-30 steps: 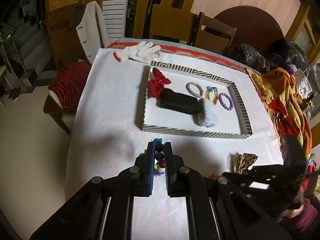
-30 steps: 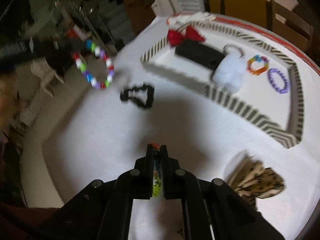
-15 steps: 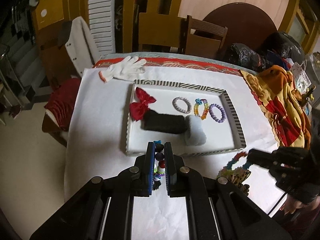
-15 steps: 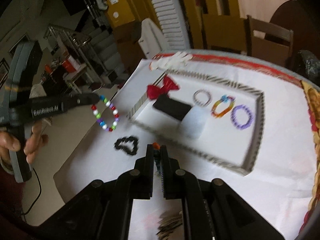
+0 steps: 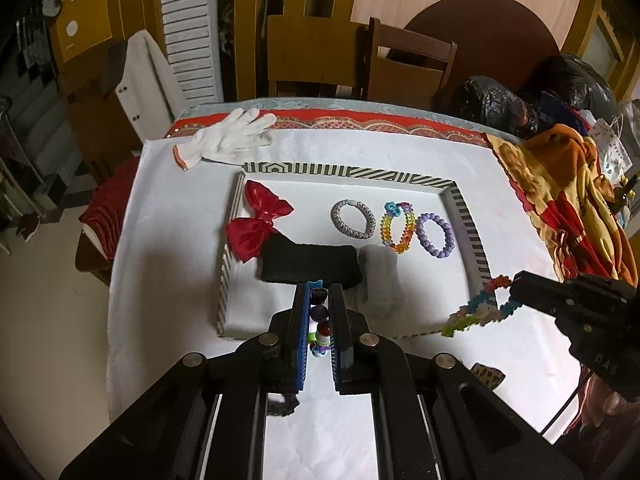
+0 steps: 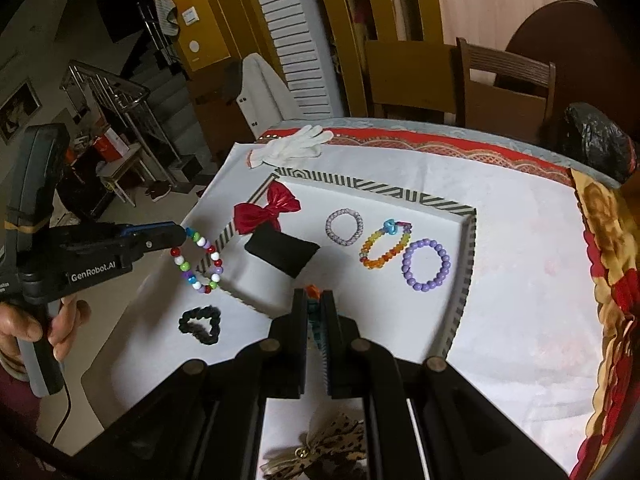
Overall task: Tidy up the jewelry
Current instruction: 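Carry both bracelets into the tray and open the left tool while the right tool releases its bracelet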
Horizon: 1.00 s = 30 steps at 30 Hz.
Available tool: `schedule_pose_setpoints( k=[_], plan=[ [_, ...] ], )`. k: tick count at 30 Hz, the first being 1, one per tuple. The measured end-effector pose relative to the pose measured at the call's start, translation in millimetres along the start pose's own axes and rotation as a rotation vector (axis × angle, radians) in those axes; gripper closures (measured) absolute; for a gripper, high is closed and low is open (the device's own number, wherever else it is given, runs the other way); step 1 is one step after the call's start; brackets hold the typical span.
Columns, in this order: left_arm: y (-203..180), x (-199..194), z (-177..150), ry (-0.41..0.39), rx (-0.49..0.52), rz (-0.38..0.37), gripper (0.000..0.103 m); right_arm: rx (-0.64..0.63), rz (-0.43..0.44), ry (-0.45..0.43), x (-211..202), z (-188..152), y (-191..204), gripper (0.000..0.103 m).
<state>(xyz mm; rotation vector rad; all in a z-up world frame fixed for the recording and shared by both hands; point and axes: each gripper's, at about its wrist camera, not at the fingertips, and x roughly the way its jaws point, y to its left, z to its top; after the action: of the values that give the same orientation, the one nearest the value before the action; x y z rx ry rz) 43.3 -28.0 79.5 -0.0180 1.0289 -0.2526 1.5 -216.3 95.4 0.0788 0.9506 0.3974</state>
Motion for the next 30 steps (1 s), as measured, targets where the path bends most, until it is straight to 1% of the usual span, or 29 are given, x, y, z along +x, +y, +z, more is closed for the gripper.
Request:
schedule_pose_setpoints(
  k=[11, 14, 19, 23, 25, 27, 30],
  plan=[
    [-4.3, 50.2, 12.3, 0.059, -0.066, -0.022, 0.097, 0.039, 0.032, 0.057, 47.2, 6.0, -10.3, 0.097],
    [2.2, 67.7, 9.9, 0.085, -0.089, -0.002, 0.097, 0.050, 0.037, 0.075, 62.1, 6.8, -15.8, 0.098],
    [24.2, 90.7, -1.9, 0.140, -0.142, 0.043, 0.097, 0.108, -0.020, 0.135, 89.8, 0.4, -45.9, 0.097],
    [36.7, 99.5, -9.9, 0.161, -0.173, 0.065, 0.097, 0.157, -0.102, 0.178, 108.7, -6.6, -77.0, 0.097],
    [39.9, 101.1, -12.6, 0.164, -0.182, 0.076, 0.097, 0.178, -0.110, 0.191, 115.9, -8.1, -86.8, 0.097],
    [40.9, 102.6, -13.5, 0.165, -0.183, 0.090, 0.097, 0.176, -0.128, 0.200, 122.2, -9.7, -92.0, 0.097],
    [39.7, 104.1, -13.9, 0.168, -0.173, 0.096, 0.097, 0.141, -0.149, 0.209, 128.6, -12.4, -89.4, 0.097]
  ],
)
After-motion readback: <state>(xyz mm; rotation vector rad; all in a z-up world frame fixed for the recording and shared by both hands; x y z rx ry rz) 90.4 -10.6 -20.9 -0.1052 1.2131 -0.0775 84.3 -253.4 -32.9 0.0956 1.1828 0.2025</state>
